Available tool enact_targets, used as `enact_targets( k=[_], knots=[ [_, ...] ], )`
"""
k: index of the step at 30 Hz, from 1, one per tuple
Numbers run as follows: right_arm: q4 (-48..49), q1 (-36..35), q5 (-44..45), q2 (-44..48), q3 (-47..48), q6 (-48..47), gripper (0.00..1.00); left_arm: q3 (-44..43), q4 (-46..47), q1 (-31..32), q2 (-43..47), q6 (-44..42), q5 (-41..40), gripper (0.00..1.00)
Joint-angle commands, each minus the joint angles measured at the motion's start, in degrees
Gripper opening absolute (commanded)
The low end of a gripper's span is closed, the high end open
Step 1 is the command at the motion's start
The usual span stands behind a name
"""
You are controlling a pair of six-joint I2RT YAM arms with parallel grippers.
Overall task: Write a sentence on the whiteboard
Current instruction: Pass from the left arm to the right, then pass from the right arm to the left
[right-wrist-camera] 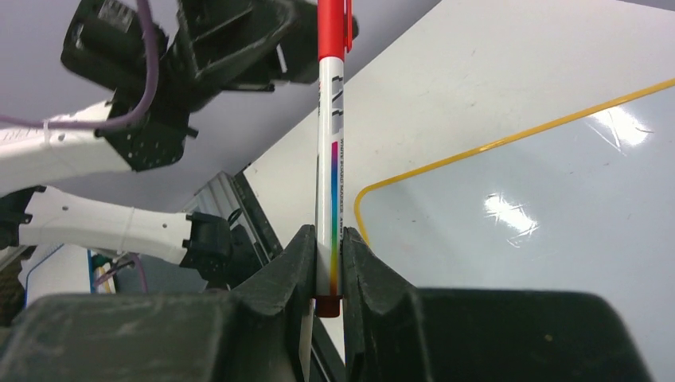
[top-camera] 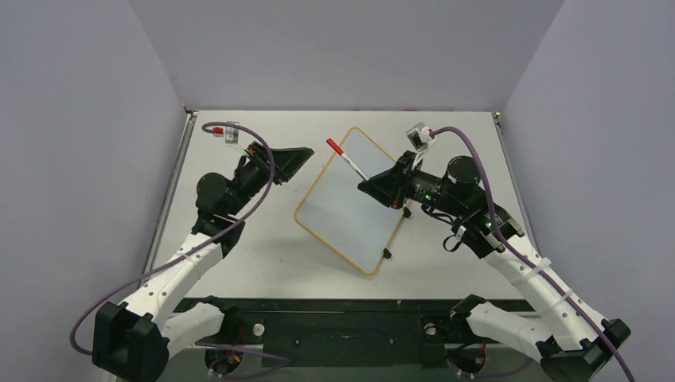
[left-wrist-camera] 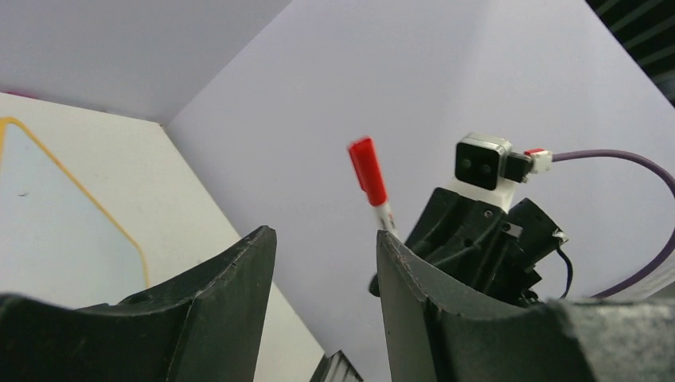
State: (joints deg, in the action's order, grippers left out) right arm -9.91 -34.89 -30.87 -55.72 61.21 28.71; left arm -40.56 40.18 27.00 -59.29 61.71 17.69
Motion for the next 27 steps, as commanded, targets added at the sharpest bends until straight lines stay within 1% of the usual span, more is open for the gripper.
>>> enact_targets(
  k=[1,3,5,16,18,27],
  knots=[
    [-3.5,0.1,-6.2,0.3,2.2,-4.3,0.00,-5.6,-3.0,-7.0,-2.5,0.3,22.1,0.47],
    [-3.8,-0.2,-7.1,0.3,2.1,-4.9,0.00,-7.5,-3.6,-7.8,-4.1,0.1,26.3,0.47],
    [-4.2,-0.7,-7.6,0.3,2.3,-5.8,0.00,-8.9,-4.0,-7.9,-5.4,-0.1,28.8,0.47],
    [-6.8,-2.4,-7.9,-2.4,4.2,-8.9,0.00,-10.0,-3.1,-7.8,-5.7,0.5,31.7,0.50],
    [-7.2,-2.6,-7.5,-2.6,4.4,-9.2,0.00,-10.1,-2.7,-7.8,-5.7,0.6,31.9,0.48],
    [-7.4,-3.6,-8.6,-4.0,4.7,-10.9,0.00,-9.4,-2.4,-7.6,-5.6,0.3,32.6,0.31]
  ],
)
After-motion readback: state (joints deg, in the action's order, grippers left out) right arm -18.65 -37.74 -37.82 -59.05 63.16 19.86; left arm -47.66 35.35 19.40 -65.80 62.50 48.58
